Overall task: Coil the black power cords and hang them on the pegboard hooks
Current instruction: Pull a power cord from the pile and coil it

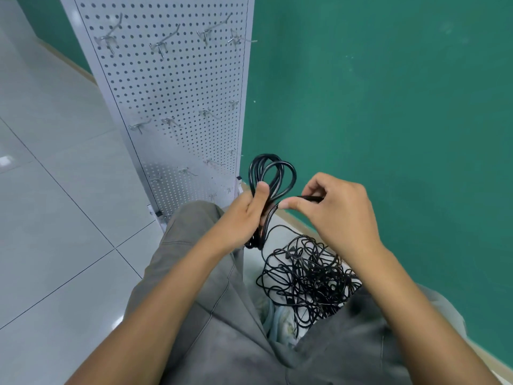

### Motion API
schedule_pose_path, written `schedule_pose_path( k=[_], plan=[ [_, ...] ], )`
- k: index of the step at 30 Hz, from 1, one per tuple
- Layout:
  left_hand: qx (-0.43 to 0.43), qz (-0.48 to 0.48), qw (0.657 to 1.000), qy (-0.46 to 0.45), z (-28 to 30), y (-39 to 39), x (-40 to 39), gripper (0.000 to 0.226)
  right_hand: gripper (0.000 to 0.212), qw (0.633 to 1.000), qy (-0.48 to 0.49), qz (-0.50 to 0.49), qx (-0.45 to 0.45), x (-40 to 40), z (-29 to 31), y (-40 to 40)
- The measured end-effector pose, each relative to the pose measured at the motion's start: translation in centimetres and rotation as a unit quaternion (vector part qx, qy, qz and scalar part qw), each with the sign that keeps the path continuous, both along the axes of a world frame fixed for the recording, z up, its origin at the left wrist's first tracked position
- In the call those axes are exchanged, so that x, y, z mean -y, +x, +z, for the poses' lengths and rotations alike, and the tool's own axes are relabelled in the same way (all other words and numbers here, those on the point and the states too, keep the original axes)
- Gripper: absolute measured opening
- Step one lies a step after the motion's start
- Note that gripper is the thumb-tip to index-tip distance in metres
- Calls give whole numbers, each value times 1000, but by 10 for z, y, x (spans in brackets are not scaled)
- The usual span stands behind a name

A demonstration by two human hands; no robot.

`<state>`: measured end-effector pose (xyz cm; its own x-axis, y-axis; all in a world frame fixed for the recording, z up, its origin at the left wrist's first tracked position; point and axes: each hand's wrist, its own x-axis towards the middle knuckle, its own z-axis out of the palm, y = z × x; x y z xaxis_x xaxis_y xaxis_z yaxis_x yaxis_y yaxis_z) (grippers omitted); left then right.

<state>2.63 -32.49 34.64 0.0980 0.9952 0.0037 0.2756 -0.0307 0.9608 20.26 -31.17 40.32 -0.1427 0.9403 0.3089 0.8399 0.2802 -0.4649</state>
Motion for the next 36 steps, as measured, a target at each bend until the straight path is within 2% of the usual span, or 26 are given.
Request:
schedule_pose_path(
  k=[1, 2, 3, 4, 5, 8, 9, 11, 13, 17, 20, 23, 26, 28, 30, 33, 34, 36],
  plan=[
    [6, -16, 1000, -11, -2, 0, 3, 95, 57, 1000, 9, -17, 15, 1, 0, 0],
    [20, -40, 999, -9, -1, 1, 4, 93, 59, 999, 17, -26, 20, 2, -1, 0],
    [36, -63, 997, 0, 1, 3, 5, 77, 58, 999, 19, -31, 19, 2, -3, 1],
    [42, -77, 996, 9, 3, 4, 6, 51, 55, 999, 16, -30, 14, 2, -4, 1],
    [41, -89, 995, 10, 3, 6, 5, 37, 49, 1000, 11, -14, 1, 1, -5, 2],
    [51, -99, 994, -24, -7, 5, 5, 37, 15, 996, -22, 68, -60, 1, -4, 7],
    [59, -98, 992, -45, -9, 3, 6, 37, 12, 994, -23, 87, -66, 2, -3, 9],
    [66, -100, 990, -77, -13, 3, 7, 43, 16, 992, -5, 103, -65, 3, -2, 15],
    [63, -118, 987, -94, -15, 6, 9, 47, 12, 995, 40, 78, -40, 6, -1, 18],
    [79, -168, 975, -124, -21, 16, 13, 50, 45, 994, 105, -10, 10, 5, 8, 26],
    [96, -185, 971, -119, -18, 22, 18, 49, 41, 995, 49, 15, -90, -1, 8, 28],
    [128, -192, 970, -79, -12, 24, 20, 41, 24, 957, -91, 55, -268, -4, -4, 27],
    [99, -194, 975, -39, -12, 26, 21, 39, 25, 875, -200, 60, -437, 1, -16, 21],
    [86, -169, 981, -46, -14, 29, 23, 27, 19, 804, -236, 59, -543, 7, -19, 13],
    [94, -143, 983, -60, -17, 31, 24, 19, 13, 757, -248, 51, -602, 13, -17, 4],
    [123, -129, 983, -50, -17, 33, 24, 29, 16, 748, -249, 45, -613, 19, -15, -7],
    [128, -137, 981, -51, -16, 33, 25, 31, 22, 760, -255, 41, -597, 19, -16, -9],
    [131, -169, 976, -47, -18, 34, 27, 44, 29, 819, -248, 41, -516, 18, -17, -13]
  ],
)
